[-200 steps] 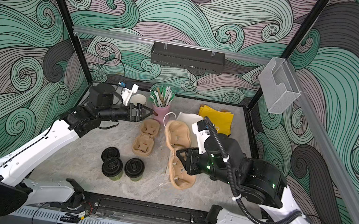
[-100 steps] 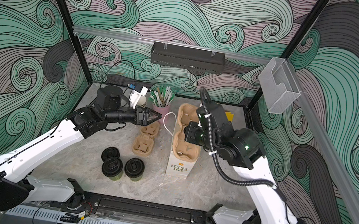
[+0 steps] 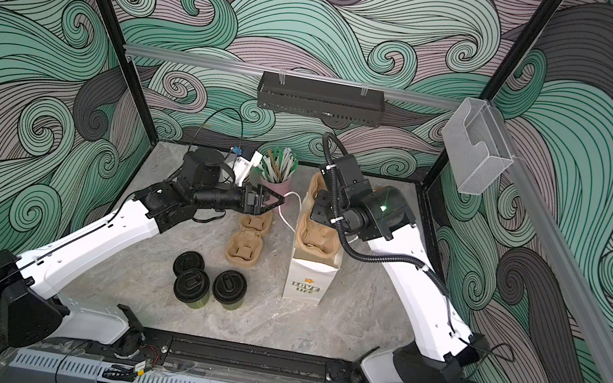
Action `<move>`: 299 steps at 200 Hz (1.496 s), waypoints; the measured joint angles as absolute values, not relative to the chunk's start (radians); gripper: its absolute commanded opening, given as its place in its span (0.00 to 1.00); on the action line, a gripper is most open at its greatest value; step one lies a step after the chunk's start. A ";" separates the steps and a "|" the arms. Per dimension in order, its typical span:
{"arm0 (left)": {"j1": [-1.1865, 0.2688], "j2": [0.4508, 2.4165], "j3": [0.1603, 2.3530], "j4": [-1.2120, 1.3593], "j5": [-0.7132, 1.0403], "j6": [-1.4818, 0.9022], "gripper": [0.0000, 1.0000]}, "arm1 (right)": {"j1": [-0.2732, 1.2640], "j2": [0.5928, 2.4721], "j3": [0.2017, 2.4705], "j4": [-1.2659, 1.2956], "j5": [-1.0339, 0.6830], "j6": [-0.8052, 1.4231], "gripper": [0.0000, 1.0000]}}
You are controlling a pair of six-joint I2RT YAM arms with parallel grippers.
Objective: Pack the takeout coffee
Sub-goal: 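Grasp the bag rim with the left gripper while the right holds the carrier, then hold the bag open with the left gripper while the right positions the carrier over it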
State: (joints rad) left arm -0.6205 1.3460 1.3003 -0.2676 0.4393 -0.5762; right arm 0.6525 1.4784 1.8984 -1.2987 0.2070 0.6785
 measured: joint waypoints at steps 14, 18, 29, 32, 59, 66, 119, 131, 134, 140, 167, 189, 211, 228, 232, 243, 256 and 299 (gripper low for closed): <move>-0.620 1.359 1.300 -0.268 0.444 -0.577 0.66 | 0.645 1.492 1.899 -1.299 0.218 0.670 0.28; -0.620 1.361 1.300 -0.267 0.446 -0.576 0.65 | 0.643 1.494 1.899 -1.299 0.221 0.667 0.28; -0.620 1.370 1.300 -0.267 0.450 -0.577 0.60 | 0.640 1.503 1.898 -1.299 0.229 0.664 0.28; -0.620 1.372 1.300 -0.266 0.452 -0.579 0.59 | 0.640 1.505 1.898 -1.299 0.230 0.662 0.28; -0.620 1.388 1.300 -0.260 0.465 -0.586 0.45 | 0.640 1.514 1.875 -1.298 0.230 0.661 0.27; -0.620 1.391 1.300 -0.259 0.468 -0.589 0.42 | 0.640 1.515 1.866 -1.297 0.230 0.661 0.27; -0.620 1.398 1.300 -0.247 0.488 -0.605 0.21 | 0.640 1.517 1.808 -1.294 0.230 0.657 0.27; -0.620 1.398 1.300 -0.245 0.488 -0.613 0.18 | 0.640 1.517 1.802 -1.291 0.229 0.657 0.27; -0.620 1.398 1.300 -0.245 0.488 -0.615 0.17 | 0.640 1.517 1.800 -1.290 0.229 0.657 0.27; -0.620 1.398 1.300 -0.244 0.487 -0.621 0.15 | 0.640 1.517 1.796 -1.289 0.229 0.657 0.27; -0.620 1.398 1.300 -0.227 0.487 -0.652 0.07 | 0.645 1.517 1.776 -1.291 0.228 0.657 0.27; -0.620 1.398 1.295 -0.205 0.487 -0.682 0.02 | 0.652 1.516 1.774 -1.291 0.227 0.658 0.27; -0.620 1.398 1.290 -0.197 0.485 -0.709 0.00 | 0.659 1.514 1.774 -1.294 0.227 0.661 0.27; -0.620 1.397 1.276 -0.181 0.479 -0.729 0.00 | 0.665 1.512 1.774 -1.298 0.226 0.667 0.27; -0.620 1.397 1.272 -0.178 0.479 -0.733 0.00 | 0.665 1.512 1.774 -1.299 0.226 0.669 0.27; -0.621 1.397 1.259 -0.169 0.473 -0.746 0.00 | 0.671 1.510 1.772 -1.300 0.224 0.673 0.27; -0.624 1.397 1.247 -0.163 0.463 -0.758 0.00 | 0.680 1.509 1.772 -1.303 0.224 0.681 0.27; -0.638 1.397 1.241 -0.153 0.447 -0.780 0.00 | 0.697 1.508 1.772 -1.316 0.226 0.709 0.27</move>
